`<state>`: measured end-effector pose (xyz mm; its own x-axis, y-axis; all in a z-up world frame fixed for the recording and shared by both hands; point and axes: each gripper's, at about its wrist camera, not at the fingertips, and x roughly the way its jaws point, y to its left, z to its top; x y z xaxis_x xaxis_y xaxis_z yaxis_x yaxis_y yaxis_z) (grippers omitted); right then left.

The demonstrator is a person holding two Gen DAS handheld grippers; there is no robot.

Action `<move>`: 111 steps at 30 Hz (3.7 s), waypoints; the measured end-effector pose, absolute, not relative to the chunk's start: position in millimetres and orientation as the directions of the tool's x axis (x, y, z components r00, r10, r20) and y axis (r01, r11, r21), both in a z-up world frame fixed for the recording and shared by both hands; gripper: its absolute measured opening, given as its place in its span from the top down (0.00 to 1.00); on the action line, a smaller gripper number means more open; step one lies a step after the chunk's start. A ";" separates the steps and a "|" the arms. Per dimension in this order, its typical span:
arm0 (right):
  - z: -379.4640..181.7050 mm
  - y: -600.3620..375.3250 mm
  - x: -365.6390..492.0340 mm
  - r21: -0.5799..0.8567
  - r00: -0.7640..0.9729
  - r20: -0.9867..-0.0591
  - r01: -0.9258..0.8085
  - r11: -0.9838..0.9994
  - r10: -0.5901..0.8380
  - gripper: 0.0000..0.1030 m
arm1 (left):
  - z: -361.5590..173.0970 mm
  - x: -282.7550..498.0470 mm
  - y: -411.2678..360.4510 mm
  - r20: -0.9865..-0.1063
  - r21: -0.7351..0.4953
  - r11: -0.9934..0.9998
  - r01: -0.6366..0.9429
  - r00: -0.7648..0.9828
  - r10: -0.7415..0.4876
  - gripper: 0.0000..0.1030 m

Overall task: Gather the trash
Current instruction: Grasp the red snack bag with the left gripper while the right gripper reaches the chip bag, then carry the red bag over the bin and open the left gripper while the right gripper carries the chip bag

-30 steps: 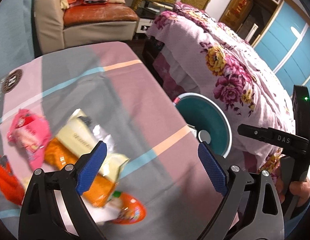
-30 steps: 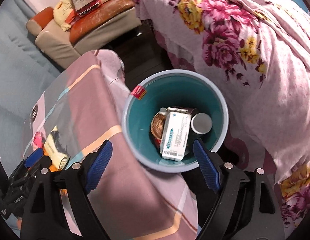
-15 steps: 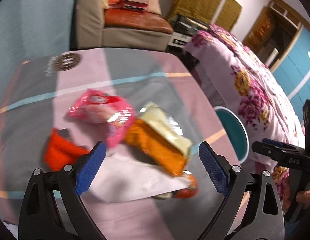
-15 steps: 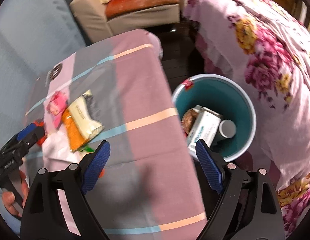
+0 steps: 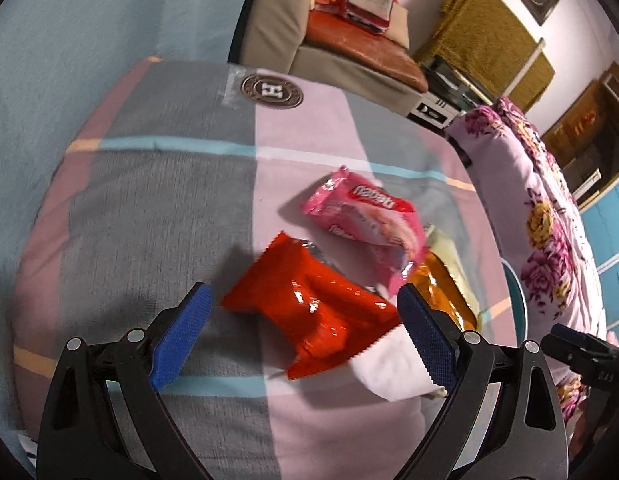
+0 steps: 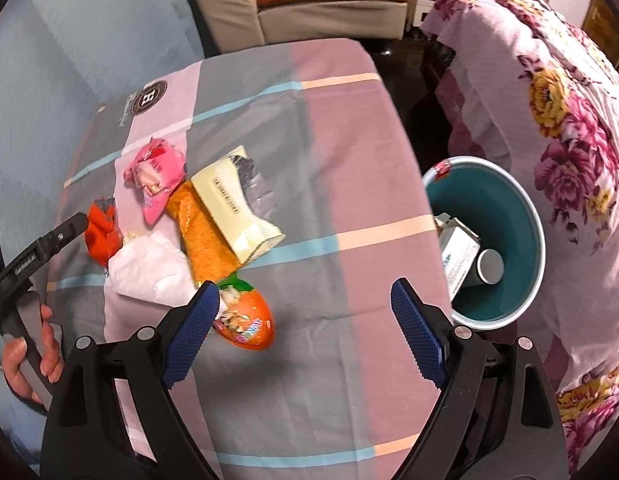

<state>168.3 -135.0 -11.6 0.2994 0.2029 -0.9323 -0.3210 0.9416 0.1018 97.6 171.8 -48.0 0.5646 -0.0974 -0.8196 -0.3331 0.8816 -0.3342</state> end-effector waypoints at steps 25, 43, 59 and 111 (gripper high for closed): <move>-74.6 -37.3 216.1 0.002 0.208 -0.970 -0.523 0.852 0.129 0.19 | -85.0 126.0 167.6 -0.846 -0.285 0.921 -0.267 0.522 -0.111 0.44; -89.6 -36.0 230.5 0.128 0.125 -0.966 -0.536 0.835 0.228 0.15 | -84.4 128.7 168.6 -0.831 -0.311 0.924 -0.224 0.535 -0.150 0.71; -96.1 -17.8 213.5 0.109 0.111 -0.969 -0.605 0.789 0.219 0.10 | -82.8 129.2 167.0 -0.830 -0.314 0.924 -0.217 0.536 -0.155 0.71; 1.6 -342.3 184.3 0.341 0.515 -0.797 -0.045 0.939 0.314 0.67 | -10.3 189.2 -112.3 -0.802 -0.249 0.937 0.247 0.490 -0.342 0.71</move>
<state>184.3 -342.3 1.6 0.5154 0.3137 -0.7975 -0.0448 0.9392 0.3405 189.2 -112.3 -10.3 0.4895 -0.3421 -0.8021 0.2468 0.9366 -0.2488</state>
